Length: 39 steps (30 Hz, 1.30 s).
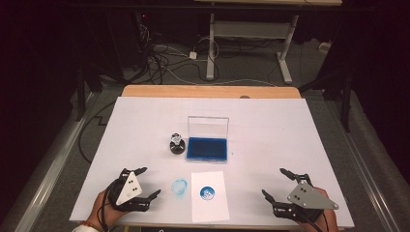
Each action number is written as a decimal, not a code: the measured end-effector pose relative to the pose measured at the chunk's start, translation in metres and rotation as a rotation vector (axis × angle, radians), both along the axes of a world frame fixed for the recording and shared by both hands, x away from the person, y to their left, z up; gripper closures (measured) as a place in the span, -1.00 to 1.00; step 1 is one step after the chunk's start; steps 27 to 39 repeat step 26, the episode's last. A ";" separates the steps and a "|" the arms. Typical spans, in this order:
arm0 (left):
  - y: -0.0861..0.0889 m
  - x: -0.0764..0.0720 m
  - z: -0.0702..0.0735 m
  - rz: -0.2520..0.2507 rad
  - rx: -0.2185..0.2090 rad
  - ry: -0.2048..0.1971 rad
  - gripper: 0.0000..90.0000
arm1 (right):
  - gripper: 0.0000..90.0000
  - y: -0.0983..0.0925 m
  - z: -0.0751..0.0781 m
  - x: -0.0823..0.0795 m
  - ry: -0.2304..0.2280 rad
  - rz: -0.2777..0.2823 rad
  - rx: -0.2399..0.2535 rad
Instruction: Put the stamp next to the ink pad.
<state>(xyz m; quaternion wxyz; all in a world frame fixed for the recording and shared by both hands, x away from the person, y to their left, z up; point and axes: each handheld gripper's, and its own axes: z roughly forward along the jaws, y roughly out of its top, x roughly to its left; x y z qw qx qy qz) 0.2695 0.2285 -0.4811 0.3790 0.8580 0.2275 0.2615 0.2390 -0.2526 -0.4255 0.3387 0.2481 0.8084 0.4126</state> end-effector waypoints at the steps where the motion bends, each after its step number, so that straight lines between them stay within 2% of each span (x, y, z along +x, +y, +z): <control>1: 0.000 0.000 0.000 -0.001 0.001 0.002 -0.64 | -0.56 0.000 0.000 0.000 0.000 0.000 0.000; 8: 0.000 0.000 -0.001 -0.003 0.012 0.006 -0.64 | -0.56 0.000 0.001 0.000 -0.003 0.003 0.003; 39: -0.002 0.003 0.001 0.012 0.000 0.011 -0.64 | -0.58 0.001 0.000 0.000 -0.002 0.020 0.007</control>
